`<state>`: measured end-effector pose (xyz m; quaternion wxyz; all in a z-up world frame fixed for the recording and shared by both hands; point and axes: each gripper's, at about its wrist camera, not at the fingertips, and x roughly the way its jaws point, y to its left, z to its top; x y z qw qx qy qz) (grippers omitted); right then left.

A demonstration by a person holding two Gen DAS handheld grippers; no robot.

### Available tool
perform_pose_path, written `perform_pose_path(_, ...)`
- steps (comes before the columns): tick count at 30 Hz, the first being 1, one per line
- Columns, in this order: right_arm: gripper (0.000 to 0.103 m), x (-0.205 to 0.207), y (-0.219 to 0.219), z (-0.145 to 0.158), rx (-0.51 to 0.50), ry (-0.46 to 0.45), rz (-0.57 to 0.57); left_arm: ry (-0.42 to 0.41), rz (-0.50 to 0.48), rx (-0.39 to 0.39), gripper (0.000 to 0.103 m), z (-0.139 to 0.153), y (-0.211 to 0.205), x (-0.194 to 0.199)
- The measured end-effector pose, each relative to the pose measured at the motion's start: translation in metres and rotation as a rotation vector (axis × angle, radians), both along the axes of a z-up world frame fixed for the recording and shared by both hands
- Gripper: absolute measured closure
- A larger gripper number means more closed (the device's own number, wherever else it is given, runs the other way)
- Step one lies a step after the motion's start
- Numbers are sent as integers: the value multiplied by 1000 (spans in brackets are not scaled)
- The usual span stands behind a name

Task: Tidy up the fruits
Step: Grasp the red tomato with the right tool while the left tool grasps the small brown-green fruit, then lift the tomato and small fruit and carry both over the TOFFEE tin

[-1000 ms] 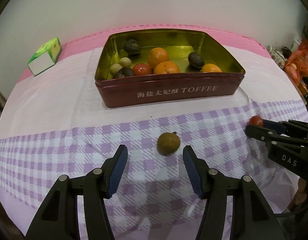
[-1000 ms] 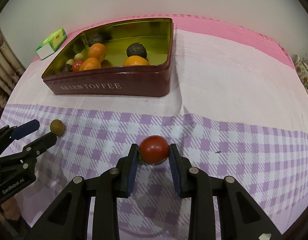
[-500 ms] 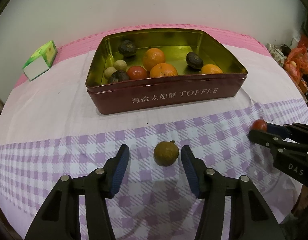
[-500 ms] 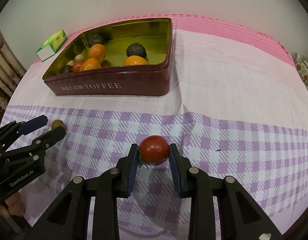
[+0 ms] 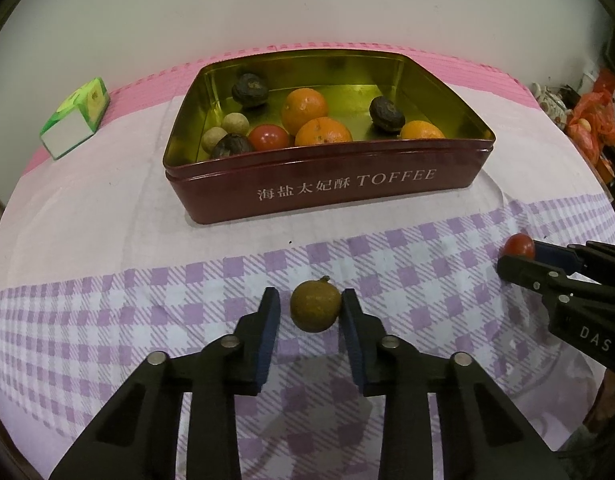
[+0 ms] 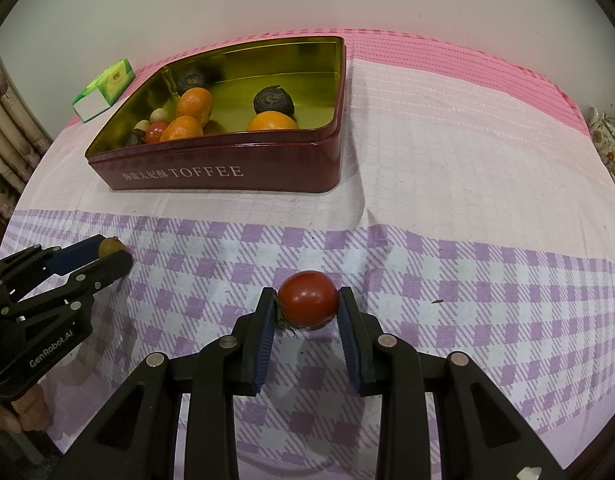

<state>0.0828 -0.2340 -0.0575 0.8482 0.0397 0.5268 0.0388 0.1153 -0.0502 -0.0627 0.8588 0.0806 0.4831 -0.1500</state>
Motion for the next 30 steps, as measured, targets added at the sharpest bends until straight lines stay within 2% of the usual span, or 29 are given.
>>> perform_pose_path(5,75,0,1,0,0,0,-1,6,3,-6,77,-1,1,0)
perform_pose_path(30,75,-1,4,-2,-11,-2,0,-7,34,-10,77,7,8,-1)
